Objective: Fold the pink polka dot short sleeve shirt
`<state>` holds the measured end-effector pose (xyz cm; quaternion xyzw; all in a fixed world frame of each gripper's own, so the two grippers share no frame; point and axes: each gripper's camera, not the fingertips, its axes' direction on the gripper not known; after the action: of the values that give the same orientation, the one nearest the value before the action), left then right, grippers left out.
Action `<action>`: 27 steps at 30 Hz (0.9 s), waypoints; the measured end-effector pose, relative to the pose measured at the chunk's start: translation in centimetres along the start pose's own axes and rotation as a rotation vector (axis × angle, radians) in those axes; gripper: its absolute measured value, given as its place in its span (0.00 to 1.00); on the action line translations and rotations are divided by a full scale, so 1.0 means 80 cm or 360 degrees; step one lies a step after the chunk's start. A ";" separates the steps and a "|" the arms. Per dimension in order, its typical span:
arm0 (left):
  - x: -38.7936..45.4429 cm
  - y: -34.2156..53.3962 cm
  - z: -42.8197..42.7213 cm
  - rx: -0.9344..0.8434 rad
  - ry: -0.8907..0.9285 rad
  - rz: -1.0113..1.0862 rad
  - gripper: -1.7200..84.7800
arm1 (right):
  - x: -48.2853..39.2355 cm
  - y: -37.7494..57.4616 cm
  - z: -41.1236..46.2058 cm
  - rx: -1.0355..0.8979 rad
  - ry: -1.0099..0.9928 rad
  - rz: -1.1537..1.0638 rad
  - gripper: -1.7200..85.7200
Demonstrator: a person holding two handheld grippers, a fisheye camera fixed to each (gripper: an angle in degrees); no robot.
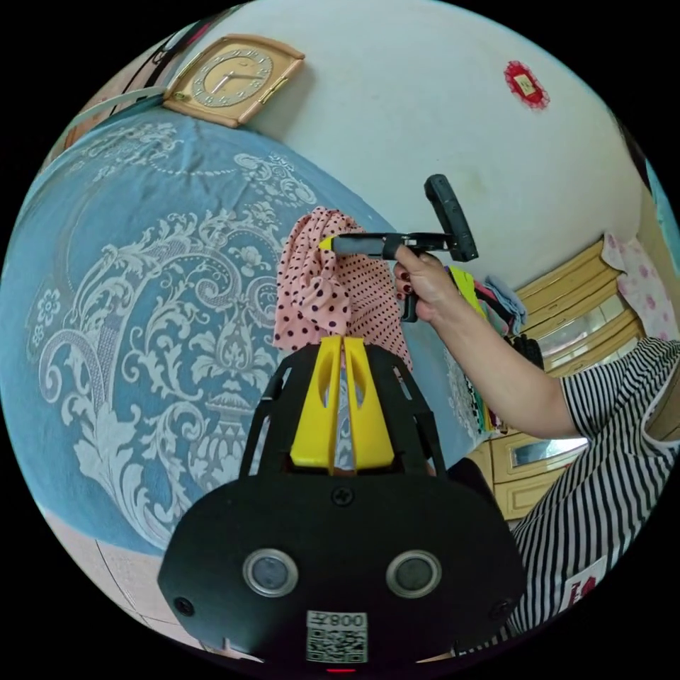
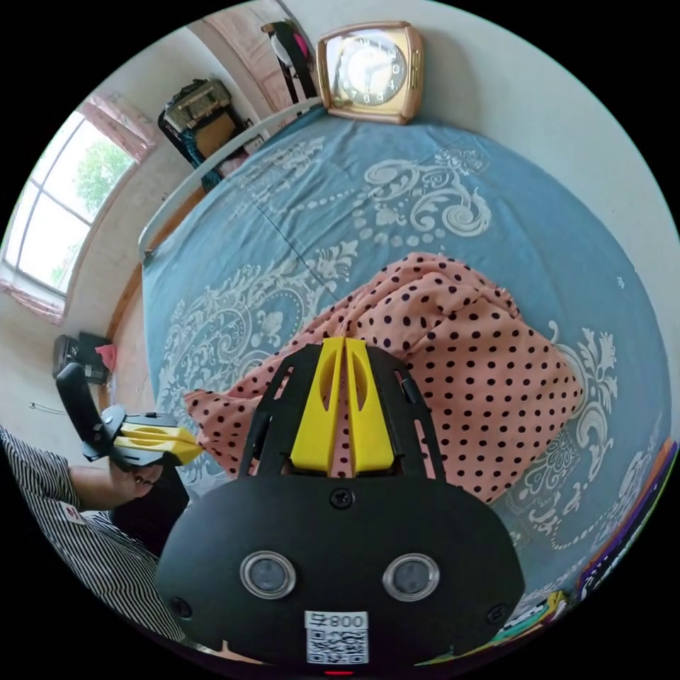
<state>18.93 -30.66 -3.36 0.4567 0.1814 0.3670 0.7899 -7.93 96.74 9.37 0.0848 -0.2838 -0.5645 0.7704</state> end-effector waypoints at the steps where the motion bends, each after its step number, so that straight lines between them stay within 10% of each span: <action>1: 0.003 0.003 -0.005 0.0015 0.0023 0.0007 0.02 | -0.008 -0.002 0.012 -0.0033 0.0022 -0.0004 0.02; 27: 0.057 -0.009 0.088 -0.0181 0.0073 0.0038 0.02 | -0.046 0.008 -0.003 0.0004 0.0358 -0.0129 0.03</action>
<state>26.65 -31.59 -0.11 0.4045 0.1728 0.3964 0.8058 -8.02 100.31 8.17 0.1600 -0.1927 -0.5818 0.7738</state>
